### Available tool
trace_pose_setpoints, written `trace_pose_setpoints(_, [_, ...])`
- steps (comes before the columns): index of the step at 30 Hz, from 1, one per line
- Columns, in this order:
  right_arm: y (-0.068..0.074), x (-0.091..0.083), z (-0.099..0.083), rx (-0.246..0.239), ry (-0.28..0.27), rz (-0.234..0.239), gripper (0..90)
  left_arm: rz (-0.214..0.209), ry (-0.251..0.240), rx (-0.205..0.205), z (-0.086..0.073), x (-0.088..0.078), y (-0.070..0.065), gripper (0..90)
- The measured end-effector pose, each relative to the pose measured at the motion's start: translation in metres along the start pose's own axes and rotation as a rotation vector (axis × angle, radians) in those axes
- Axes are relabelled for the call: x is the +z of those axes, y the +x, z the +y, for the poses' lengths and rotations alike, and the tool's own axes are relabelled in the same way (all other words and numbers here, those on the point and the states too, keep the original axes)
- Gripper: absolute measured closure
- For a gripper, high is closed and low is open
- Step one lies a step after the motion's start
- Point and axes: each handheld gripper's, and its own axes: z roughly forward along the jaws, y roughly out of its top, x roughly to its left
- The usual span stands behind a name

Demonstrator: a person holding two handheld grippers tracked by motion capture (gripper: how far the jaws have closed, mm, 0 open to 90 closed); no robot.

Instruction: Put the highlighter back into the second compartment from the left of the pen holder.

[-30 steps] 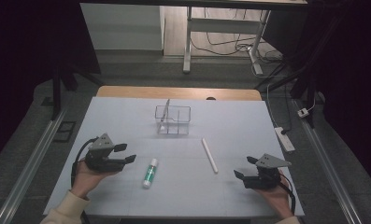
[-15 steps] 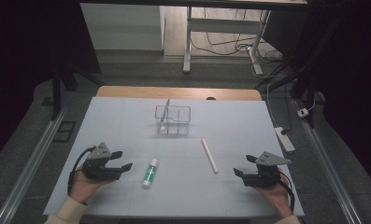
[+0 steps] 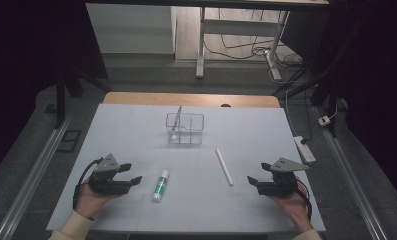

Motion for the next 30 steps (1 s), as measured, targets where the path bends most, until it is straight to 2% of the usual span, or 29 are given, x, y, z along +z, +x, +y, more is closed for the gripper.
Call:
trace_pose_setpoints(4, [0.002, 0.003, 0.005, 0.001, 0.020, -0.001, 24.1, -0.001, 0.003, 0.003, 0.000, 0.000, -0.001, 34.6])
trace_pose_setpoints(13, [0.005, 0.007, 0.014, 0.012, 0.017, -0.014, 24.9, 0.001, 0.007, 0.002, 0.000, 0.000, -0.001, 34.0])
trace_pose_setpoints(17, [0.004, 0.010, 0.020, 0.037, 0.007, -0.001, 26.0, 0.004, 0.003, 0.005, 0.000, 0.000, -0.001, 33.9])
trace_pose_setpoints(24, [0.006, 0.017, 0.037, 0.025, -0.004, -0.018, 28.3, 0.000, 0.004, 0.008, 0.001, 0.001, -0.001, 33.7])
trace_pose_setpoints(30, [0.010, 0.023, 0.045, 0.028, 0.020, -0.022, 29.0, 0.006, 0.000, 0.004, 0.001, -0.001, 0.000, 33.4])
